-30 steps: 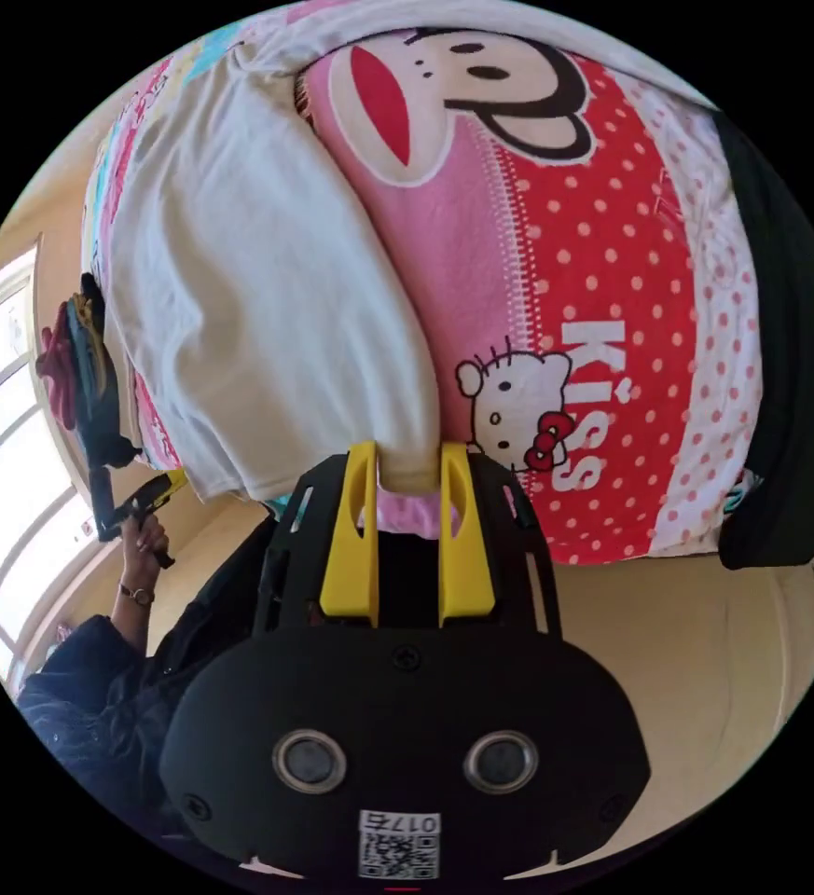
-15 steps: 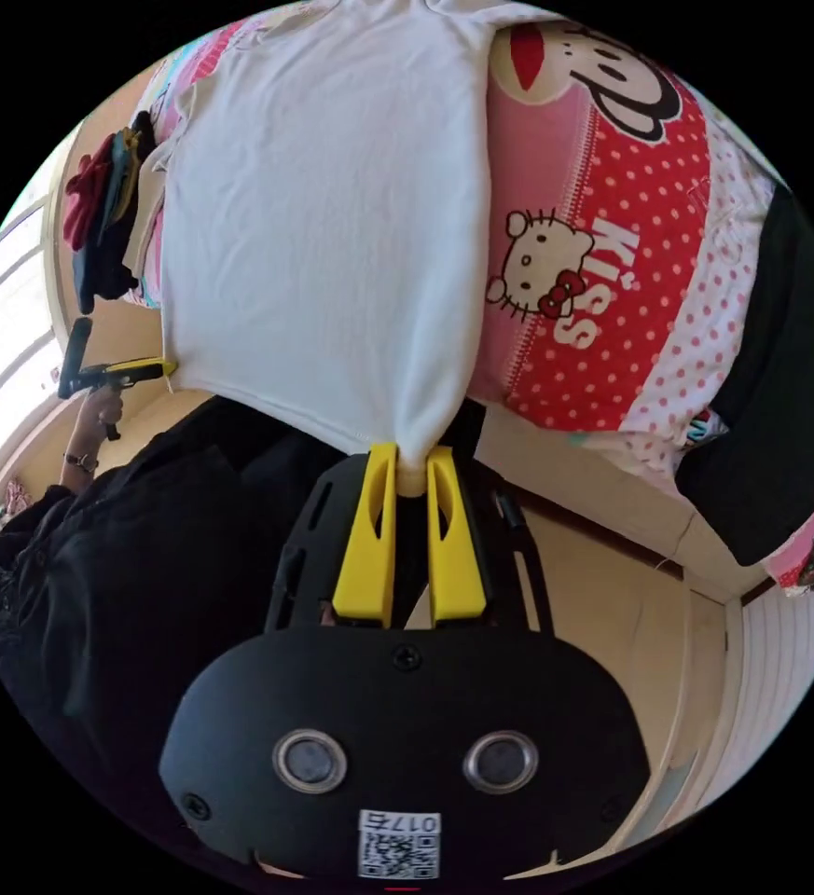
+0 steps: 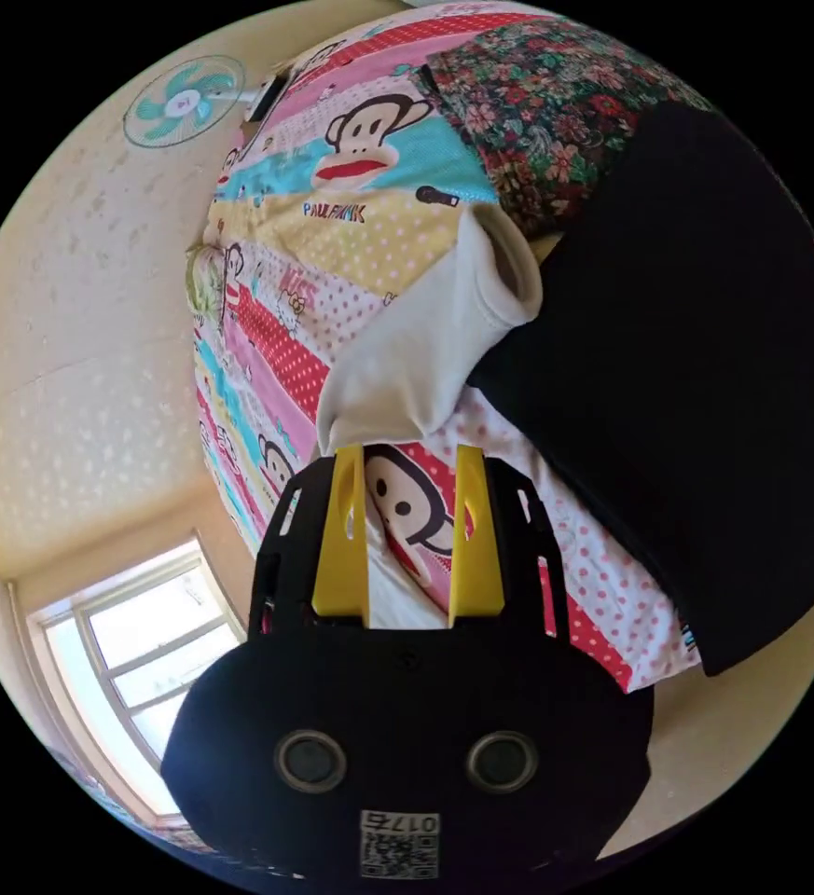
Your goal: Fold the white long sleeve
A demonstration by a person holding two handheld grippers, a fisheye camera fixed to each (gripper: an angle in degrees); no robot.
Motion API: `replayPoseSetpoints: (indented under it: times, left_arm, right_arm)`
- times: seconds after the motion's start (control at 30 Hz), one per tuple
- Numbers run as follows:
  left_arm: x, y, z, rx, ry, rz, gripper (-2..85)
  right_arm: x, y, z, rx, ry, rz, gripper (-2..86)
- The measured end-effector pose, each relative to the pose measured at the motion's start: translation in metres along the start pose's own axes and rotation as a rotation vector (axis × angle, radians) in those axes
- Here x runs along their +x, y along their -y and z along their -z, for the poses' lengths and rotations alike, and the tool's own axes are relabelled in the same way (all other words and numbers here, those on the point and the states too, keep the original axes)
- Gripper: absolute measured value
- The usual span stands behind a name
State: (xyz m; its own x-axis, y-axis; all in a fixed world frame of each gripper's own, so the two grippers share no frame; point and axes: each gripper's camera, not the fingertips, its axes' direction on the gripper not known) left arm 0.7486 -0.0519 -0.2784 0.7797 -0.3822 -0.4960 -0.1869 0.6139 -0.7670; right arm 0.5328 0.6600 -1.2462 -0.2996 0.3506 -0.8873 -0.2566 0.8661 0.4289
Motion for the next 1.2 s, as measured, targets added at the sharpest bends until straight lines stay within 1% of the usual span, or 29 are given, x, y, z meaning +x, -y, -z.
replayPoseSetpoints:
  times: [0.13,0.2,0.27,0.37,0.43,0.53,0.57,0.63,0.67,0.73,0.8,0.87,0.93,0.97,1.03,1.07,1.1,1.13,1.17,1.2]
  left_arm:
    - [0.010,0.000,0.005,0.014,-0.042,0.018,8.6]
    - [0.009,-0.001,0.011,0.045,-0.114,0.046,8.7]
    - [0.002,-0.001,0.017,0.076,-0.185,0.076,8.8]
    - [-0.015,0.000,0.032,0.142,-0.305,0.120,9.0]
    - [-0.026,0.005,0.042,0.177,-0.362,0.130,9.1]
    - [-0.042,0.021,0.061,0.223,-0.397,0.145,9.5]
    - [-0.051,0.029,0.071,0.258,-0.409,0.158,9.6]
    - [-0.065,0.042,0.087,0.323,-0.463,0.177,9.8]
    - [-0.075,0.053,0.096,0.364,-0.517,0.188,10.0]
    - [-0.094,0.073,0.105,0.412,-0.608,0.226,10.5]
    - [-0.118,0.102,0.114,0.471,-0.721,0.303,11.1]
    - [-0.134,0.124,0.123,0.525,-0.778,0.348,11.5]
    - [-0.147,0.146,0.131,0.564,-0.788,0.385,11.9]
    - [-0.154,0.160,0.136,0.576,-0.784,0.414,12.4]
    - [-0.164,0.179,0.138,0.597,-0.788,0.459,13.2]
    - [-0.171,0.190,0.137,0.613,-0.800,0.493,13.6]
    - [-0.179,0.199,0.132,0.628,-0.824,0.534,13.9]
    - [-0.182,0.203,0.129,0.635,-0.844,0.552,14.0]
    - [-0.187,0.212,0.121,0.651,-0.898,0.573,14.3]
    - [-0.190,0.221,0.114,0.658,-0.949,0.577,14.5]
  right_arm:
    - [0.023,0.020,-0.038,0.068,0.011,-0.143,11.3]
    - [0.029,0.028,-0.052,0.062,0.001,-0.135,7.5]
    - [0.028,0.030,-0.052,0.099,-0.015,-0.093,4.8]
    - [0.011,0.034,-0.032,0.128,-0.011,0.049,3.9]
    - [-0.018,0.038,0.001,0.153,-0.108,0.224,3.5]
    - [-0.054,0.049,0.045,0.170,-0.238,0.389,3.2]
    - [-0.062,0.051,0.050,0.164,-0.250,0.417,3.1]
    - [-0.100,0.042,0.056,0.138,-0.303,0.568,3.2]
    - [-0.111,0.035,0.053,0.136,-0.320,0.607,3.2]
    - [-0.159,-0.009,0.033,0.155,-0.370,0.762,3.4]
    - [-0.193,-0.056,0.009,0.196,-0.412,0.864,3.5]
    - [-0.225,-0.118,-0.024,0.255,-0.425,1.001,3.7]
    - [-0.252,-0.208,-0.081,0.280,-0.409,1.190,4.1]
    - [-0.255,-0.229,-0.099,0.276,-0.401,1.229,4.2]
    - [-0.252,-0.305,-0.182,0.188,-0.367,1.338,4.9]
    - [-0.248,-0.321,-0.206,0.142,-0.362,1.354,5.3]
    - [-0.235,-0.346,-0.259,-0.003,-0.361,1.373,6.1]
    - [-0.215,-0.364,-0.318,-0.211,-0.394,1.365,7.4]
    - [-0.201,-0.370,-0.347,-0.326,-0.416,1.349,8.1]
    - [-0.170,-0.379,-0.398,-0.548,-0.467,1.280,8.7]
